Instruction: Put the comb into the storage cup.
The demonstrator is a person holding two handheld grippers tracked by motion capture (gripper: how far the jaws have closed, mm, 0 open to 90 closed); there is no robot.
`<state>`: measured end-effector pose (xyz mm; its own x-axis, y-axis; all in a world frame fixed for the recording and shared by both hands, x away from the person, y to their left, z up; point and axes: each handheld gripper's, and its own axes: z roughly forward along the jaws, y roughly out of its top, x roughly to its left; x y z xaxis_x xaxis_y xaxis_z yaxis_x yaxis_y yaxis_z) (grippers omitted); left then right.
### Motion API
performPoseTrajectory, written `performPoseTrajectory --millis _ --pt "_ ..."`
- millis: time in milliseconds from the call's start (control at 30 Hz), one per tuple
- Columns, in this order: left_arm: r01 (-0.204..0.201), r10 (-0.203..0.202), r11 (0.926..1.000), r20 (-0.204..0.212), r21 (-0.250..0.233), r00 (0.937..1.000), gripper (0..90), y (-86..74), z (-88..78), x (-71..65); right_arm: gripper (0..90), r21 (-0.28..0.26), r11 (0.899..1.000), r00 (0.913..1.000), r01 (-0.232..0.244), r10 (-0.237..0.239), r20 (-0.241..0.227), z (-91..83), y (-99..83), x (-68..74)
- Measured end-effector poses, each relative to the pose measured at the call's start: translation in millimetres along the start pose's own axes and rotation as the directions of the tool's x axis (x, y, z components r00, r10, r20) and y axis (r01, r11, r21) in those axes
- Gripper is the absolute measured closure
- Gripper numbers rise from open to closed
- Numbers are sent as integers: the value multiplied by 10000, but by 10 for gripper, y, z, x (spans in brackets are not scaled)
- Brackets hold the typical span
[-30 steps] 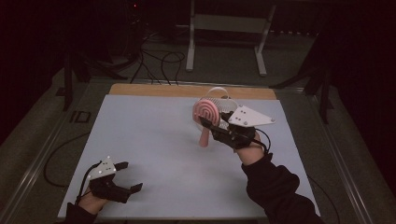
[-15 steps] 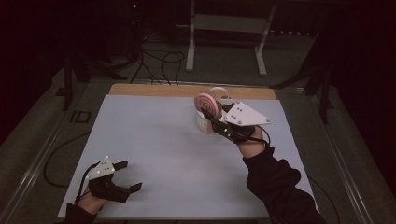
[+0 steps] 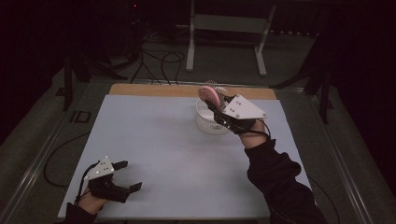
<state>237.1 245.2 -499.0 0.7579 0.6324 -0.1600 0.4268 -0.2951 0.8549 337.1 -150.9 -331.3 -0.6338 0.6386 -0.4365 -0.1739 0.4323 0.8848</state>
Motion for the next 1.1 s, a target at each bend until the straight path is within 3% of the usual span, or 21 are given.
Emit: performPoseTrajectory --millis 633,900,1100 --pt "-14 13 10000 100 71 9999 0 3 -1 -1 640 649 9928 9923 1011 -1054 655 356 -160 -120" --pt "-26 24 9999 187 133 9998 0 3 10 -5 641 996 9823 9826 1587 -1669 810 479 -265 -103" --pt "-48 46 10000 176 72 9998 0 2 2 -6 640 1252 9771 9800 1718 -1825 794 550 -353 -88"
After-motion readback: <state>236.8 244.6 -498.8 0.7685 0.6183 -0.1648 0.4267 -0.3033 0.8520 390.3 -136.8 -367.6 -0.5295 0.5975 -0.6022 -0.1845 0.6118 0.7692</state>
